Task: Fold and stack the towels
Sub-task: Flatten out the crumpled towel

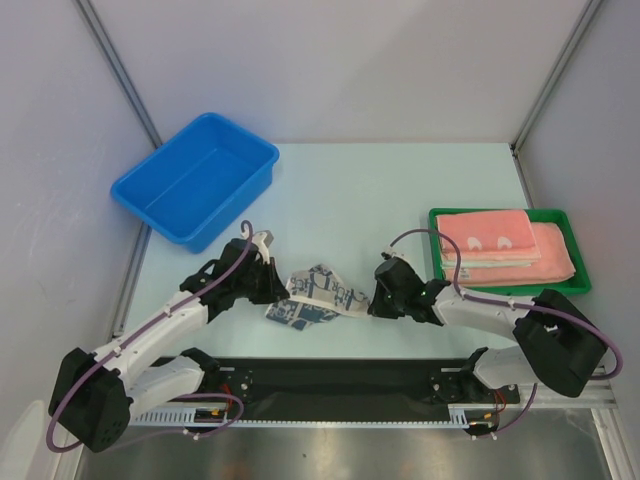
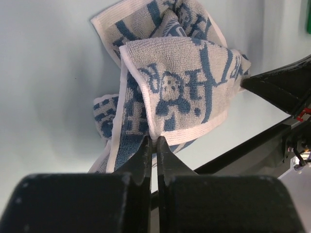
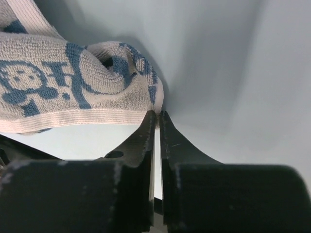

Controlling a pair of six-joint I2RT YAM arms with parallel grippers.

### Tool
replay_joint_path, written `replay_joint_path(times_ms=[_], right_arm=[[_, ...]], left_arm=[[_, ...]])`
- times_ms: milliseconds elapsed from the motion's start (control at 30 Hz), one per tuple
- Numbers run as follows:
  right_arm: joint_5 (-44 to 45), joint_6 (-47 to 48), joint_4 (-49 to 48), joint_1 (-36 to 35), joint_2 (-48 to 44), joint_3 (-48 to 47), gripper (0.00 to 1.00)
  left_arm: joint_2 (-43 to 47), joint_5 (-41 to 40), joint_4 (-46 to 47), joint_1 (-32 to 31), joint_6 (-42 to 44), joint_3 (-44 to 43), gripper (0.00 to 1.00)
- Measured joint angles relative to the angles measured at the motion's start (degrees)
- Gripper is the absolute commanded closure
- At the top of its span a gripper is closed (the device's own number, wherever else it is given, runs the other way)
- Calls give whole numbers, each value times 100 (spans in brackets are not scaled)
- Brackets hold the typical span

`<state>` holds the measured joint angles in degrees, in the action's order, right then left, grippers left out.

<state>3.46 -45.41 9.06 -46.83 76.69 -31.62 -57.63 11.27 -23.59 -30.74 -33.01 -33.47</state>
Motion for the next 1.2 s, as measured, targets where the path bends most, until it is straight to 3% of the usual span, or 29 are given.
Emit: replay_joint_path(times_ms=[200,500,633,733,867,1000,1200], right_arm=[[39,44,459,0,-380,-17,100],[389,247,2157,-26,-2820,-835,100],[732,435,2371,-22,-3287,-1353,100],[966,739,2197,136,-2868,-1766,100],[807,1228,1639,1084,-1469,-2721,100],[131,1685,1187,2299,85,-4266,100],[-669,2225,962,3018,1054,-6585,100]], left_arm=[[92,249,-151,0,9,-85,100],[1113,699,-538,-2,-92,-612,100],[1193,957,-168,-2,-350,-761,100],[671,986,-4,-7,-341,-1250,100],[-693,951,382,138,-184,-2632,100],[-1963,964,839,601,-39,-4227,100],[-3314,1357,1204,1207,-11,-6319,100]])
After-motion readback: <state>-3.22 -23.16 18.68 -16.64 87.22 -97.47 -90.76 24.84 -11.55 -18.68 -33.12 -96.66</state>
